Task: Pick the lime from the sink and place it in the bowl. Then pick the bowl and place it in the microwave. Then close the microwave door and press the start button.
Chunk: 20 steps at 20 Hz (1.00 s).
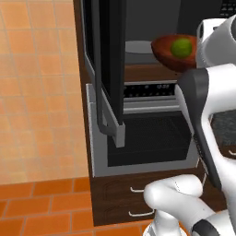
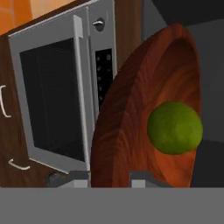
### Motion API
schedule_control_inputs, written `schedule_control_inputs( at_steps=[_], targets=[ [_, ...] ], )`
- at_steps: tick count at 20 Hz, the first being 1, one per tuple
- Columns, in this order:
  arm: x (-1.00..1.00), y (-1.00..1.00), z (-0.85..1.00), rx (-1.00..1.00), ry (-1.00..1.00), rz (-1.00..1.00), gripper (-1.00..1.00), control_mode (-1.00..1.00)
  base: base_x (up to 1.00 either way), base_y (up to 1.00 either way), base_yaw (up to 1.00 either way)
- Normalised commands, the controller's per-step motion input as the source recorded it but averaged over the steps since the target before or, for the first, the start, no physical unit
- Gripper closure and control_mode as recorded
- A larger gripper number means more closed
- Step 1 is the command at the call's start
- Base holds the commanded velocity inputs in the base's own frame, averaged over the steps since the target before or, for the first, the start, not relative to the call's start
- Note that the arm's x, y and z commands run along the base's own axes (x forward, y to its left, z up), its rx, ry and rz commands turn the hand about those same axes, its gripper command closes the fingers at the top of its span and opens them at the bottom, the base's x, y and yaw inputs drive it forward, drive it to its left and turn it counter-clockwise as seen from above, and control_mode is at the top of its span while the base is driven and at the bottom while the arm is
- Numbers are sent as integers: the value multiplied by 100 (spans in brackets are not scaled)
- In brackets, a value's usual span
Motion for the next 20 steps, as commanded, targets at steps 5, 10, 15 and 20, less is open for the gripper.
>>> schedule_control_inputs(
  at_steps=[5, 10, 15, 20],
  targets=[
    [100, 5, 8, -2, 21, -3, 100, -100, 0, 0, 0],
    [100, -2, 22, 0, 10, 1, 100, -100, 0, 0, 0],
    [100, -2, -7, 0, 1, 3, 100, -100, 0, 0, 0],
    [100, -13, -12, -1, 1, 5, 100, -100, 0, 0, 0]
  ],
)
